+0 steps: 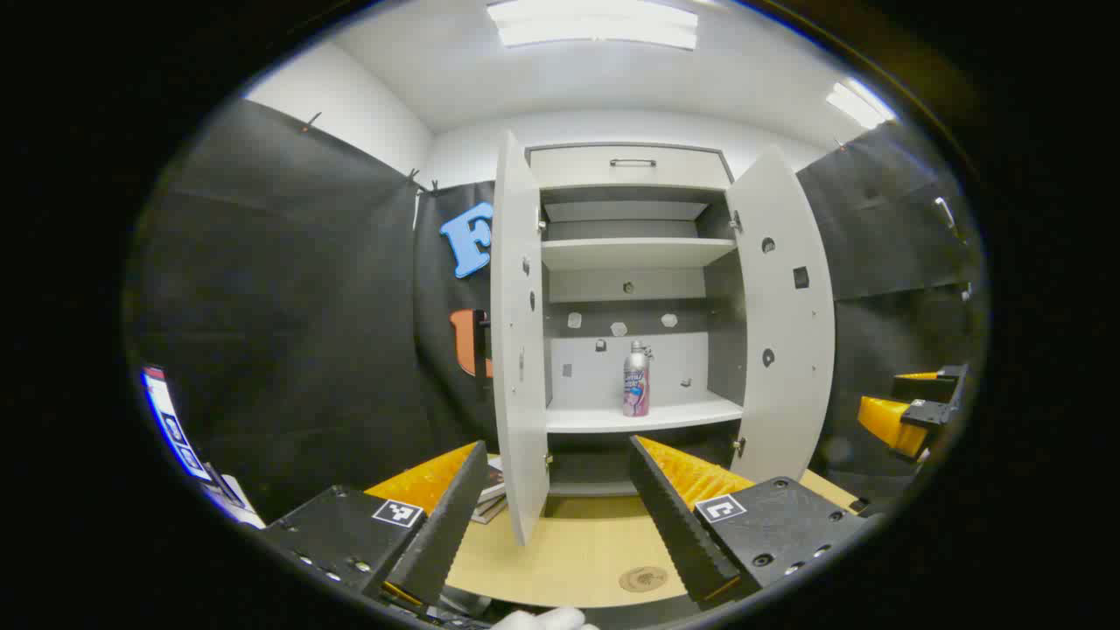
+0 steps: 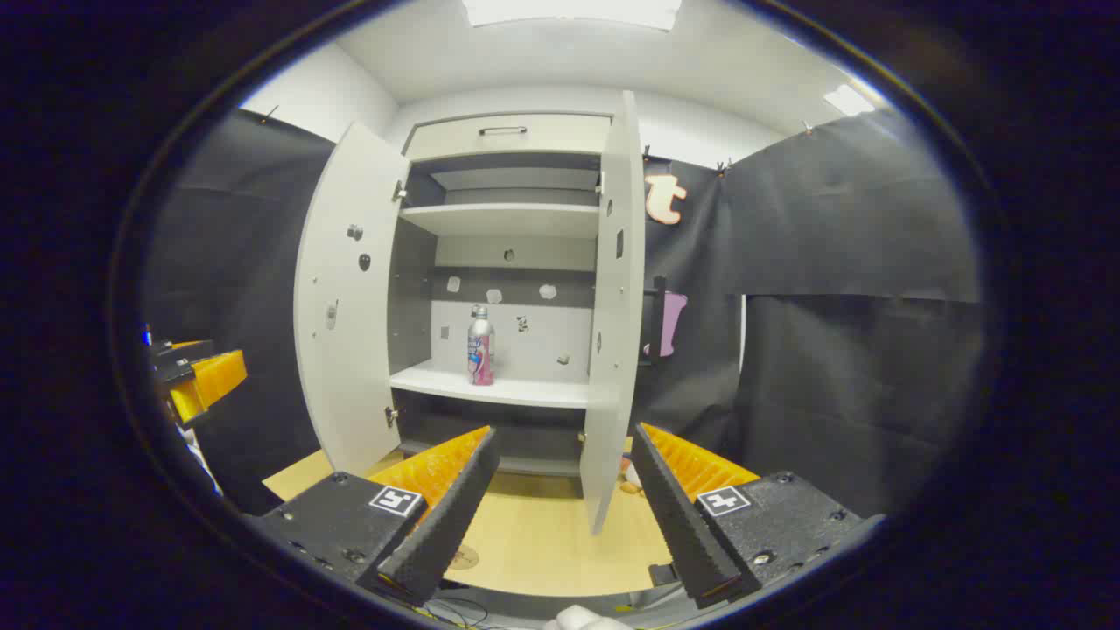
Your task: Grasp the bottle in the cabinet with the left hand and place it on the coaster, then close the right door with the right hand and the left door with the left hand.
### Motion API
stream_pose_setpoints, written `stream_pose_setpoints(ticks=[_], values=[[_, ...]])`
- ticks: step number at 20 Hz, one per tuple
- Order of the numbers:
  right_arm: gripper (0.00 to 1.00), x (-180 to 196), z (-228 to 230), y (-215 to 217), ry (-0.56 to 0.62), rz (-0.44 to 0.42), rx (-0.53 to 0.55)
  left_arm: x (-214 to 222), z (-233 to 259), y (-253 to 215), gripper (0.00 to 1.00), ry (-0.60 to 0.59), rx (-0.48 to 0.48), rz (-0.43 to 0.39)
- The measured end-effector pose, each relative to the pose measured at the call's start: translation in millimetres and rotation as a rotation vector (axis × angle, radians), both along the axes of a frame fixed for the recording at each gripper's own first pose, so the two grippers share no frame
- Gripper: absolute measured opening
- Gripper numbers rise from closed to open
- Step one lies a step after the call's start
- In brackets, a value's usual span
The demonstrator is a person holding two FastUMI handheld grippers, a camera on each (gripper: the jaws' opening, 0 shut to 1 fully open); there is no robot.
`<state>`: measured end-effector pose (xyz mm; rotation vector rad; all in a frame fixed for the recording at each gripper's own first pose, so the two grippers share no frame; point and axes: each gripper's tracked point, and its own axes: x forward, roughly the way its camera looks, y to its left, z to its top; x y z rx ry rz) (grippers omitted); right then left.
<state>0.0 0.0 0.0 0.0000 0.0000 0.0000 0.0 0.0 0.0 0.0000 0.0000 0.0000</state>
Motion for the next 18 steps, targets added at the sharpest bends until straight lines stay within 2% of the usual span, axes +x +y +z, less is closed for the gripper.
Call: stream_pose_setpoints(ticks=[5, 14, 18], values=[[0.99, -11, -5, 7, 0.017, -0.001, 0.019, 10, 3, 8, 0.99, -0.003, 0.006, -0.007], [0.99, -4, 1, 8, 0.015, 0.002, 0.026, 20, 9, 2, 0.99, 0.001, 0.033, -0.025], [1.00, 2, 8, 5, 0.014, -0.009, 0.031, 40, 16, -11, 0.97, 0.004, 0.029, -0.055]])
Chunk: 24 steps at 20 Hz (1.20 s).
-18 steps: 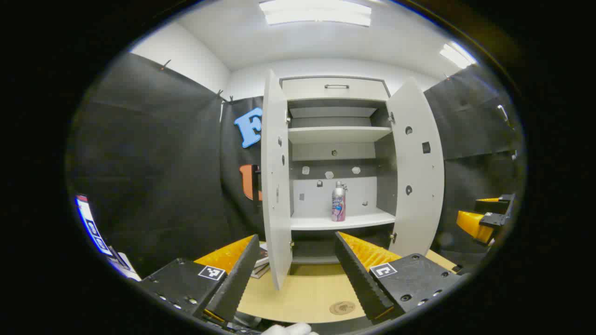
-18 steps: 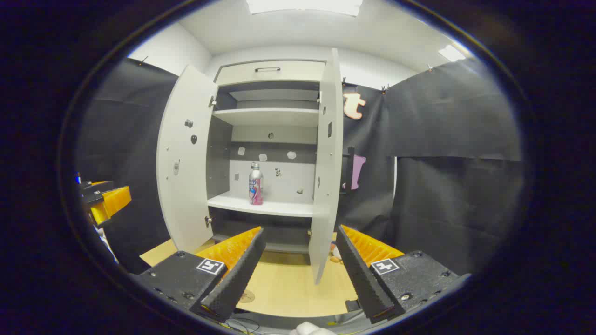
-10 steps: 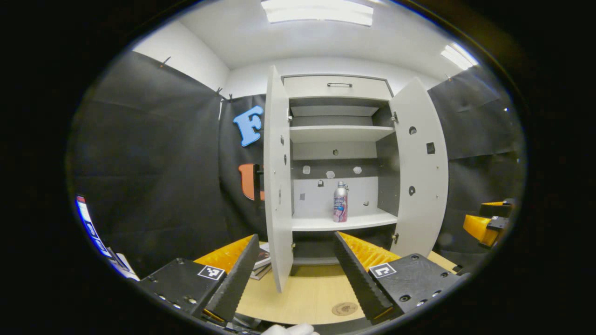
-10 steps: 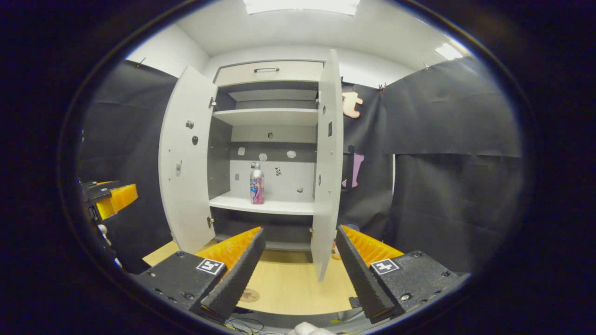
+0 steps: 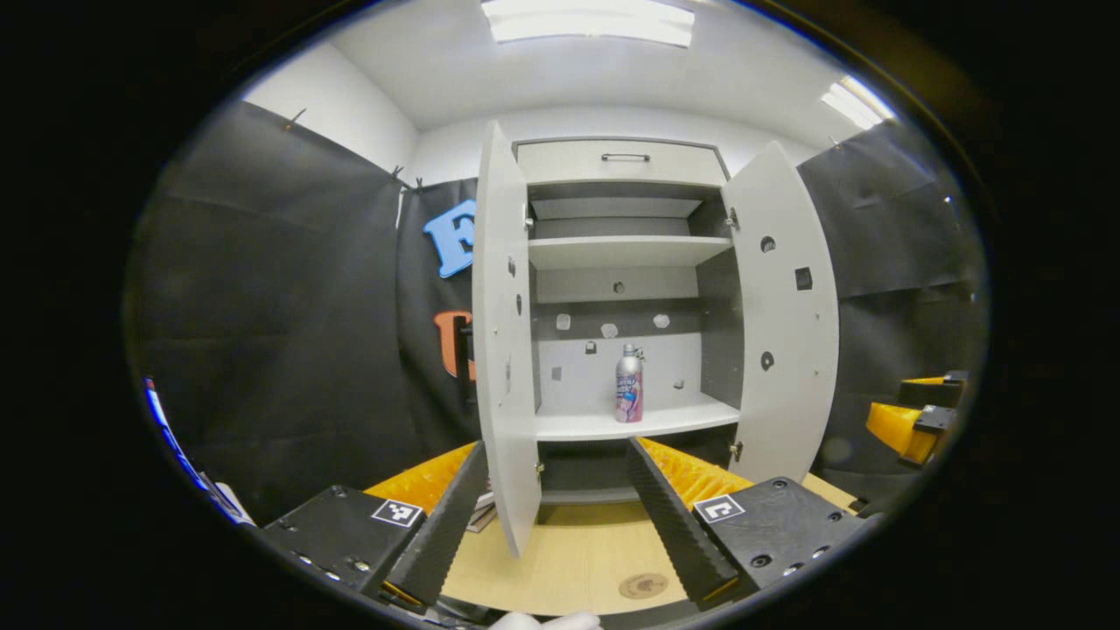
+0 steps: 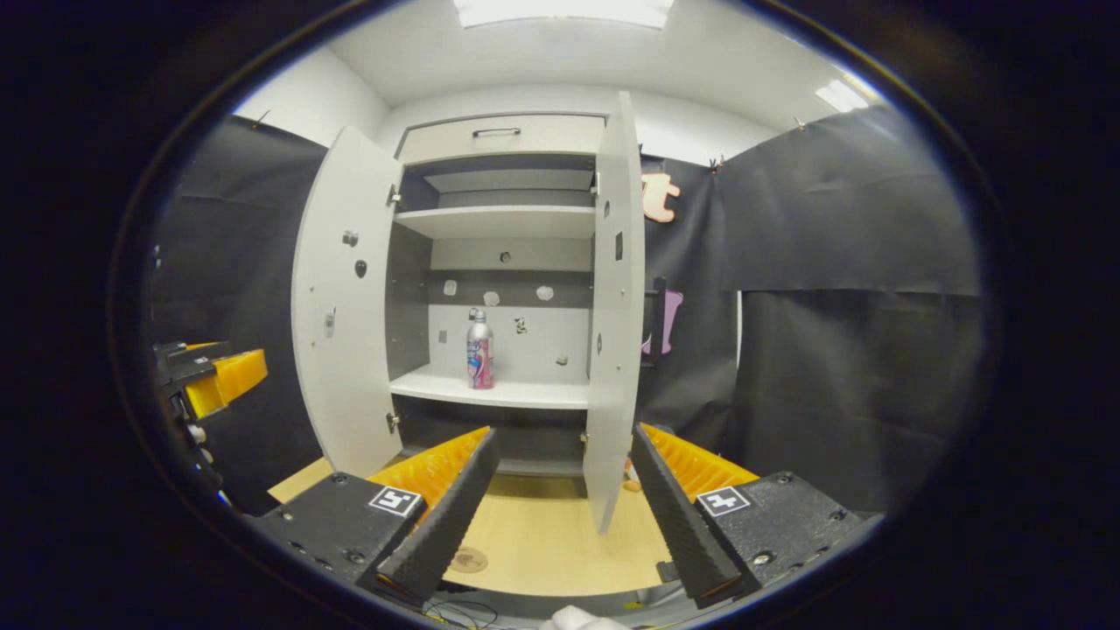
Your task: Grasp the bottle in the cabinet with the left hand and place it on the coaster, then close the right door with the right hand and the left door with the left hand.
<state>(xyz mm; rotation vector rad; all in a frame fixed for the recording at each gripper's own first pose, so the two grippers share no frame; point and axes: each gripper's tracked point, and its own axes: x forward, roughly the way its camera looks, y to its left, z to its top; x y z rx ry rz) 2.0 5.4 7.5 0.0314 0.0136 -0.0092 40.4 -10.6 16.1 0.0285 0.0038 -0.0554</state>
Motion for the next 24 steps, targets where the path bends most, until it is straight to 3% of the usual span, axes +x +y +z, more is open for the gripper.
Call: stream_pose_setpoints(ticks=[6, 17, 19, 24], values=[[1.00, 21, 8, 2, 0.010, 0.022, 0.012, 71, 15, -36, 0.99, -0.021, -0.004, -0.046], [1.00, 67, 31, -8, 0.010, 0.048, 0.014, 270, 28, -107, 0.99, -0.039, -0.033, -0.064], [1.00, 72, 33, -9, 0.008, 0.043, 0.007, 302, 24, -118, 0.94, -0.034, -0.032, -0.063], [1.00, 88, 24, -10, 0.041, 0.029, -0.018, 373, 7, -145, 0.96, -0.017, -0.039, -0.077]])
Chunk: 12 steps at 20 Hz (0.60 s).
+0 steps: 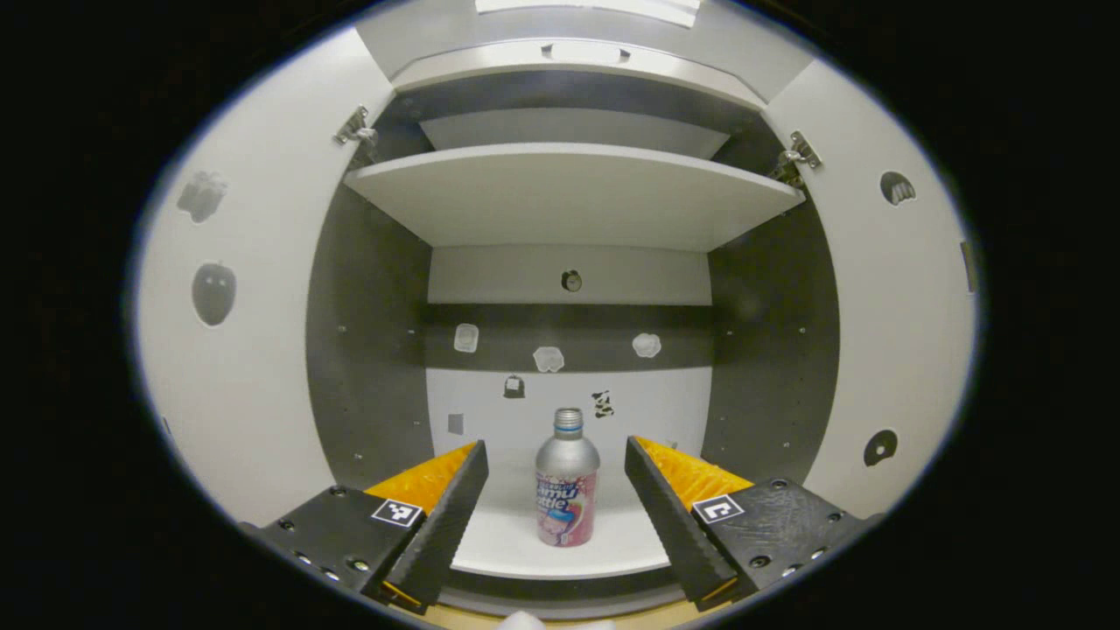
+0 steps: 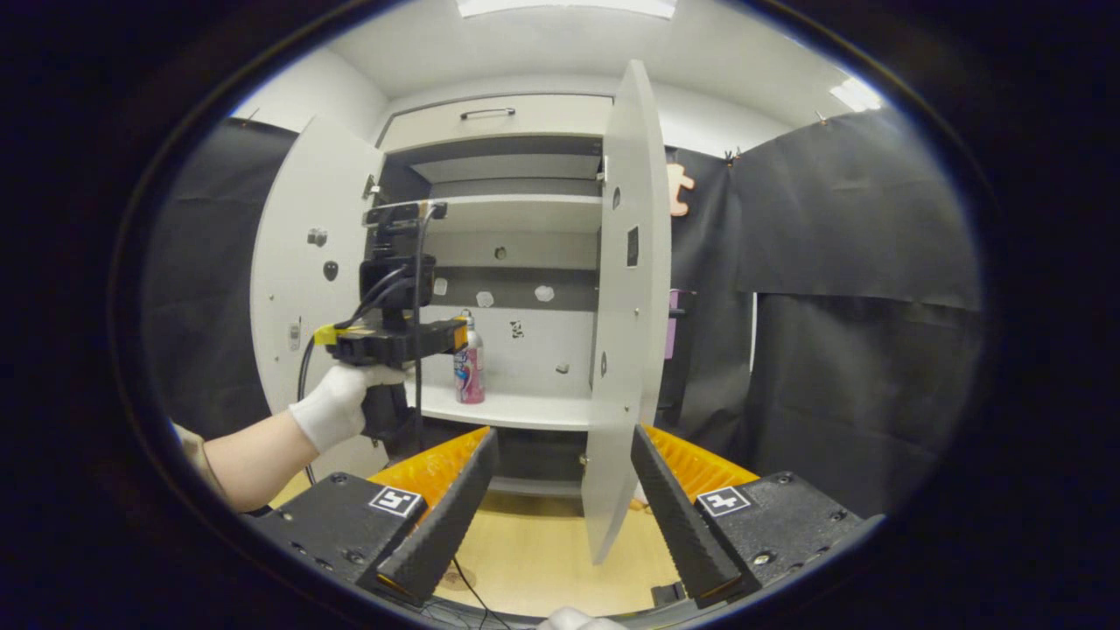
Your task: Grasp the bottle in the cabinet with the left hand and place it on the coaster, then close the right door with the right hand and the left door with the left hand.
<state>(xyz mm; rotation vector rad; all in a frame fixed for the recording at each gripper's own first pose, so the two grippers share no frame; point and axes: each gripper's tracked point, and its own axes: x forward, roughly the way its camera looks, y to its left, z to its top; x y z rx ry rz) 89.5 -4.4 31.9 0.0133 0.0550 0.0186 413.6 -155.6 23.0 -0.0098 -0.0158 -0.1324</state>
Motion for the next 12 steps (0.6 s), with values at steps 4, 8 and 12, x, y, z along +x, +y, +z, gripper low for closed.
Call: stream_pose_setpoints(ticks=[4, 8, 12], values=[[1.00, 12, -6, 0, 0.024, 0.006, -0.008, 41, -24, -16, 0.96, 0.031, 0.017, -0.001], [1.00, 22, -13, 0, 0.043, 0.019, -0.013, 68, -46, -19, 0.97, 0.063, 0.041, 0.022], [1.00, 28, -17, -1, 0.050, 0.029, -0.017, 87, -61, -19, 0.96, 0.082, 0.043, 0.032]])
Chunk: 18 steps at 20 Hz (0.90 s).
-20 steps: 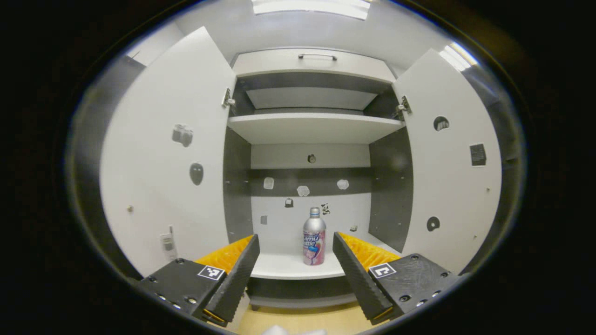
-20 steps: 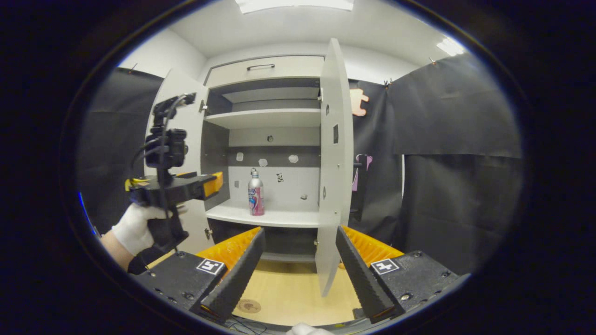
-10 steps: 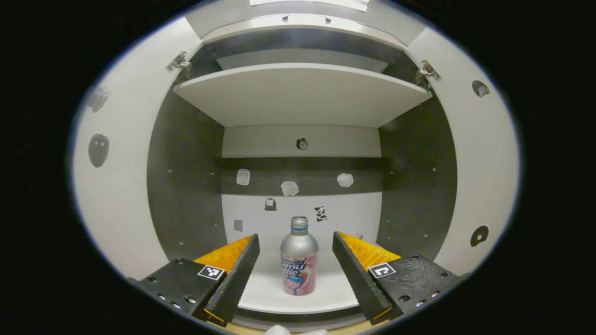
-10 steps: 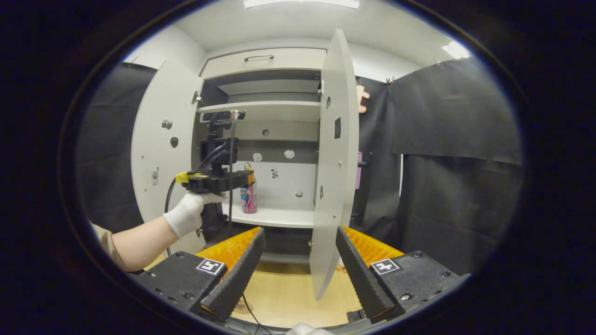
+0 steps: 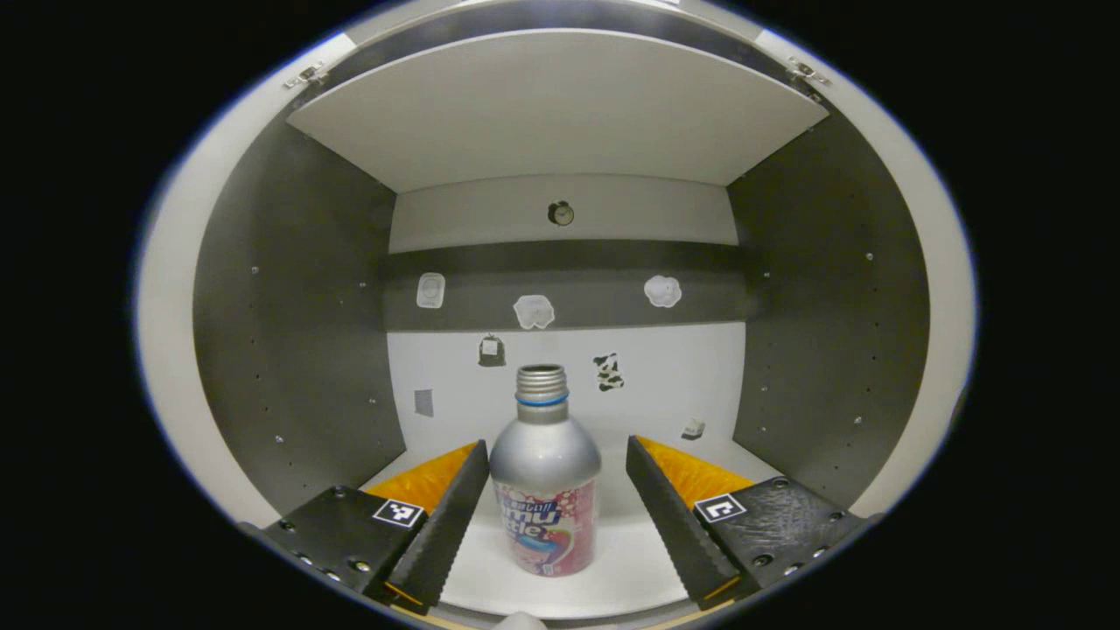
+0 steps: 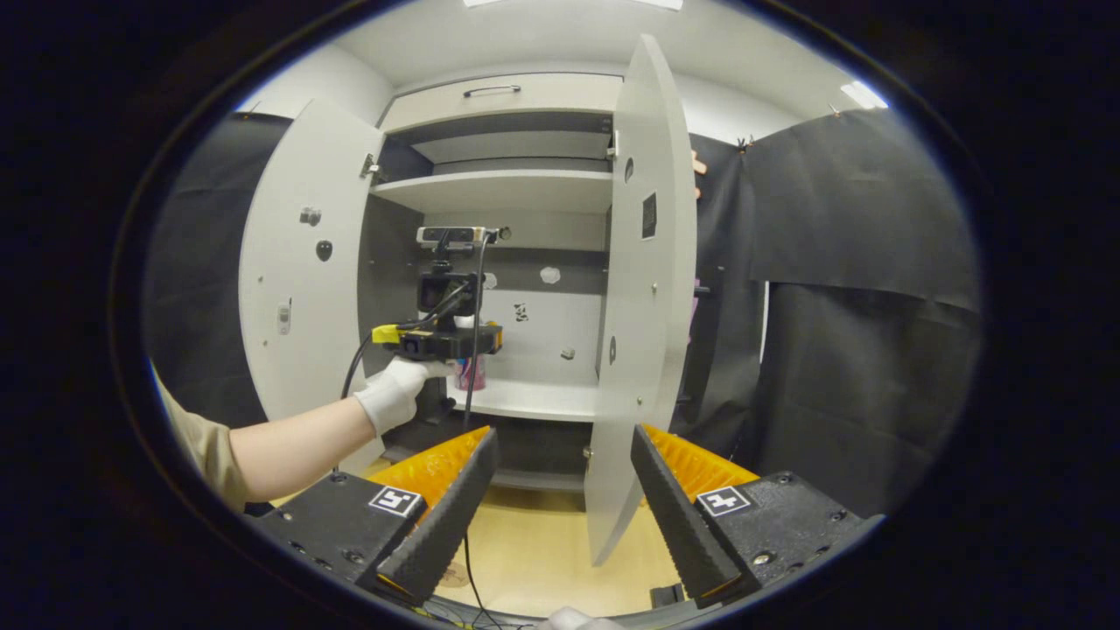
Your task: Grasp the bottle in the cabinet with the left hand and place it on the coaster, then close the right door with the right hand and the left door with the left hand.
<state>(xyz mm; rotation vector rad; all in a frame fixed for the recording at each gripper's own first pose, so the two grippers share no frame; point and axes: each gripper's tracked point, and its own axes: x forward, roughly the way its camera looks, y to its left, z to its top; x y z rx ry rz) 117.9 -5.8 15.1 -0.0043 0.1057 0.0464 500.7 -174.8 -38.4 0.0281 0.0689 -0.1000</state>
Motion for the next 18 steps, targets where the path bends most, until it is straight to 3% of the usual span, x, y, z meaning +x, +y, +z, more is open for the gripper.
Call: stream_pose_setpoints(ticks=[2, 5, 18], values=[[0.99, 3, -2, -1, 0.007, 0.006, 0.001, 5, -10, 3, 0.97, 0.025, 0.018, 0.022], [1.00, 3, -3, -1, -0.003, 0.009, -0.001, -3, -3, 3, 0.80, 0.007, 0.009, 0.011], [0.99, -21, -12, -2, -0.036, -0.010, 0.048, -167, 55, 10, 0.82, -0.121, 0.016, -0.128]])
